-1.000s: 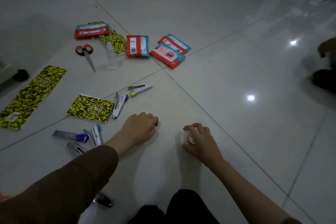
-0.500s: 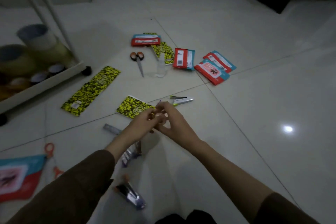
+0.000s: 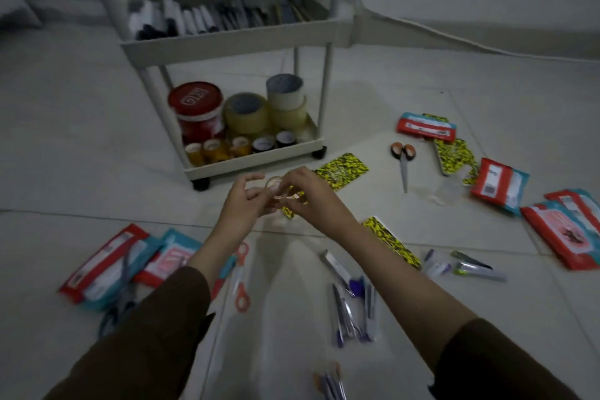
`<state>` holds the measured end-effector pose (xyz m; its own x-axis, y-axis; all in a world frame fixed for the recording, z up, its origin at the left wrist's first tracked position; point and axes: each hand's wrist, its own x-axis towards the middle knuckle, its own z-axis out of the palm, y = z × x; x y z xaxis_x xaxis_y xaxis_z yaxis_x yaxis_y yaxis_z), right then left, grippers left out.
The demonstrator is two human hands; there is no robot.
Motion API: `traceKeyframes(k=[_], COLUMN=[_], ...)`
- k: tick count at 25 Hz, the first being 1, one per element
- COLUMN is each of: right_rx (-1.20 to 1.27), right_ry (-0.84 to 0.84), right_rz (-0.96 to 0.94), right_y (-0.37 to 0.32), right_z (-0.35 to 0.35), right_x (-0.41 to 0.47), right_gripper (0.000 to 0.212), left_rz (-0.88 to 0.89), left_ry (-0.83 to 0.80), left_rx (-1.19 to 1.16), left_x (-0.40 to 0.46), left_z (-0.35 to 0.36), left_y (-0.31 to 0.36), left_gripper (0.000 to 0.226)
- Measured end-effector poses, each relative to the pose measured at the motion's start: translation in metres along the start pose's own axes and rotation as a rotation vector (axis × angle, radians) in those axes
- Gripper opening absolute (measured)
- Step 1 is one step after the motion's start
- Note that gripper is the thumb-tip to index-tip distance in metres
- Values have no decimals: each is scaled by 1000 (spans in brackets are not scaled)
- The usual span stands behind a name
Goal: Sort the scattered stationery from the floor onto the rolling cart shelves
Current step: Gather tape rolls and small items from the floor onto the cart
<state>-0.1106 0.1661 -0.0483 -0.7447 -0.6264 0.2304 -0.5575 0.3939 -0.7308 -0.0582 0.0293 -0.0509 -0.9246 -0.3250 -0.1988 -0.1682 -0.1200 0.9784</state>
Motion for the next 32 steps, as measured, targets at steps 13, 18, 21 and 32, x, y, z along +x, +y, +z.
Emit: traceKeyframes(k=[13, 18, 21, 32], right_rx=[-5, -362, -519, -440], right_ry=[-214, -310, -290, -91], right_rz=[60, 15, 27, 74], right_y=[-7, -9, -13, -1], right_z=[46, 81, 95, 129], right_x=[147, 170, 179, 188], right_gripper=[11, 18, 23, 27], left_rz=[68, 45, 23, 199], left_ry=[67, 104, 122, 215], left_rx=[1200, 1332, 1344, 1448], left_x=[55, 73, 76, 72], left_z=[-98, -99, -99, -117], left_y=[-14, -31, -40, -58], left_gripper=[59, 71, 75, 73])
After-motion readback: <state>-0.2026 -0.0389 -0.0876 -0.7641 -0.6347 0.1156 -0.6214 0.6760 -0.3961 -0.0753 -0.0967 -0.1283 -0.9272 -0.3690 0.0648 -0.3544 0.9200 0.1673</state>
